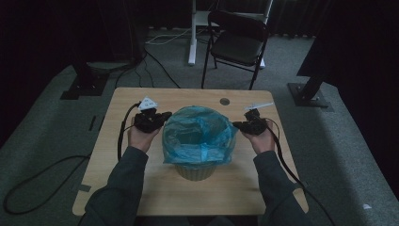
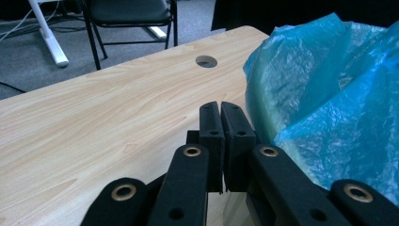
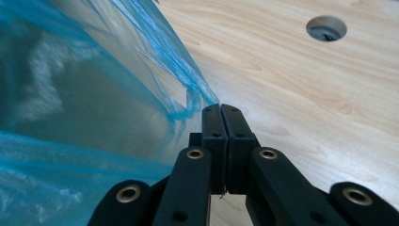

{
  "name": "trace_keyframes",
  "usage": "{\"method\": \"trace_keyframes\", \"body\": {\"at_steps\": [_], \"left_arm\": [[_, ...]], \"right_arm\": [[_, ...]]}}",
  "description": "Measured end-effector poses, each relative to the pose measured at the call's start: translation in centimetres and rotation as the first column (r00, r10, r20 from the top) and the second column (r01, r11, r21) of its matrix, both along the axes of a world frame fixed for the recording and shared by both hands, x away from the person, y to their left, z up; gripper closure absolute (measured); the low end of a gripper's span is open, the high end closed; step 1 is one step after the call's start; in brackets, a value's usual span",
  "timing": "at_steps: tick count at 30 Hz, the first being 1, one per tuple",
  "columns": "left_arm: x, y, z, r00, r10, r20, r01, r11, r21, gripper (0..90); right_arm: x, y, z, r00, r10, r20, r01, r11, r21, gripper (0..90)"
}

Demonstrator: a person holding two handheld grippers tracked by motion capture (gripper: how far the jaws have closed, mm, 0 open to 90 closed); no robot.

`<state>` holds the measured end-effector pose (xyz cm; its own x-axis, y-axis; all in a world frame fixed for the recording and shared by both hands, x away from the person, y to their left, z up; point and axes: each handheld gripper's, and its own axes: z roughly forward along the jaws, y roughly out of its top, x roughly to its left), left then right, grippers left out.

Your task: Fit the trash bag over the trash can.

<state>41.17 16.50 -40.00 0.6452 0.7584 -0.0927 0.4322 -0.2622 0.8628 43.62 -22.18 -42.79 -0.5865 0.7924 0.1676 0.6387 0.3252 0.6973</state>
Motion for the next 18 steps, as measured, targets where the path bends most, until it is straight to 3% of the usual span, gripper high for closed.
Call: {"method": "trace_keyframes", "body": {"at_steps": [6, 8, 11, 12, 14, 18], "left_arm": [[-0.1, 0.7, 0.2, 0.9998, 0.018, 0.005, -0.017, 0.9997, -0.019, 85.3], [-0.1, 1.0, 0.5, 0.9996, 0.027, 0.010, -0.027, 0.9990, -0.037, 83.2], [-0.1, 1.4, 0.9, 0.9993, 0.033, 0.018, -0.032, 0.9980, -0.054, 82.2], [-0.2, 1.6, 1.6, 0.9991, 0.019, 0.037, -0.015, 0.9946, -0.103, 80.9], [-0.3, 1.5, 1.9, 0.9989, 0.000, 0.047, 0.006, 0.9931, -0.117, 79.8], [-0.2, 0.7, 2.1, 0.9984, -0.032, 0.047, 0.037, 0.9939, -0.104, 77.7]], "right_arm": [[-0.2, -0.4, -0.1, 0.9998, -0.017, 0.002, 0.017, 0.9998, -0.006, 89.0], [-0.5, -0.9, 0.8, 0.9984, -0.036, 0.042, 0.035, 0.9990, 0.028, 78.0], [-0.7, -1.0, 1.8, 0.9963, -0.037, 0.078, 0.033, 0.9980, 0.054, 75.6], [-1.0, -1.0, 2.8, 0.9930, -0.039, 0.112, 0.031, 0.9970, 0.071, 71.0], [-1.3, -0.9, 3.8, 0.9885, -0.035, 0.147, 0.022, 0.9961, 0.086, 69.5], [-1.6, 0.0, 5.2, 0.9826, 0.018, 0.185, -0.044, 0.9890, 0.141, 68.6]]}}
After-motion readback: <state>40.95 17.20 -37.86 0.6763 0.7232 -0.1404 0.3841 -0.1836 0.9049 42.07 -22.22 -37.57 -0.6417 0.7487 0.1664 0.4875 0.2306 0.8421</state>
